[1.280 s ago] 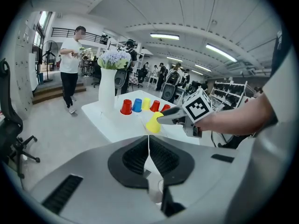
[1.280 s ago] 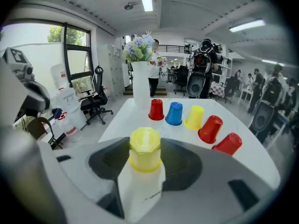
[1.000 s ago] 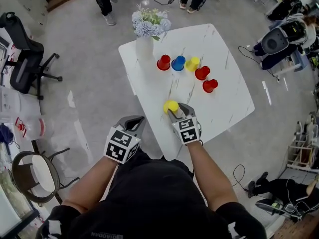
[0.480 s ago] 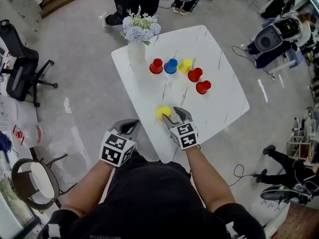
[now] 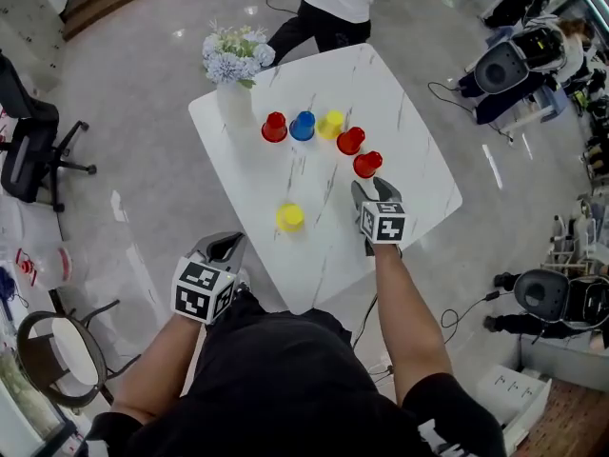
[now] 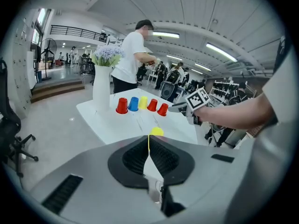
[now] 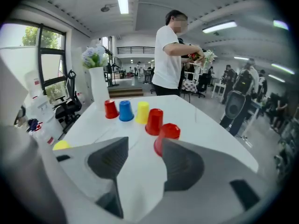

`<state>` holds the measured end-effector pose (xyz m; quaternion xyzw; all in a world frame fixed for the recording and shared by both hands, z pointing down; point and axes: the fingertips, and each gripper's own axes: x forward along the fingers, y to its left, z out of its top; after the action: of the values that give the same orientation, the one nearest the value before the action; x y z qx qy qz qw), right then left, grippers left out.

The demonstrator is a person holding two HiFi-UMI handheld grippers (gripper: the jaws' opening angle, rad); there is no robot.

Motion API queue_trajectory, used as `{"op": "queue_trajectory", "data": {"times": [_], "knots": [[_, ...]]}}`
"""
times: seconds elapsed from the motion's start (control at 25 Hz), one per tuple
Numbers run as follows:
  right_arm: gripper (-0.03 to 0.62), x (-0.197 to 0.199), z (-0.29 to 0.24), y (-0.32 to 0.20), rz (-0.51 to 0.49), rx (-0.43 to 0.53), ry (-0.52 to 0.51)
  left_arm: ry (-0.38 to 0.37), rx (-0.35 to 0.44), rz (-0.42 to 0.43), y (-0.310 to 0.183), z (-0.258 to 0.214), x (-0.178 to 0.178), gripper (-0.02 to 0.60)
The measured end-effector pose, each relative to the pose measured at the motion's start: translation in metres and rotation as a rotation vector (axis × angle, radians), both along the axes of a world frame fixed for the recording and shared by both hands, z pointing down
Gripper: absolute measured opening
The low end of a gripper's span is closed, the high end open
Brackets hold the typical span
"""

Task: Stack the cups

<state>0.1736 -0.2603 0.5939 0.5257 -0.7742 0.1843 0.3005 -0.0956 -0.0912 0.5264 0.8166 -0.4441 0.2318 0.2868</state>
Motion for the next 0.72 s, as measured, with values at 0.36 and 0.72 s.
{"op": "queue_trajectory", "data": {"times": [0.36, 0.72], "knots": [[0.225, 0.039, 0.019, -0.054, 0.043, -0.026, 0.063, -0.041, -0.019, -0.076, 0.009, 0.001, -0.009, 0.009], [0.213, 0.038, 0.029, -0.069, -0.032, -0.049, 0.083, -0.063, -0.028, -0.122, 0.011, 0.000, -0.014, 0.009]]}}
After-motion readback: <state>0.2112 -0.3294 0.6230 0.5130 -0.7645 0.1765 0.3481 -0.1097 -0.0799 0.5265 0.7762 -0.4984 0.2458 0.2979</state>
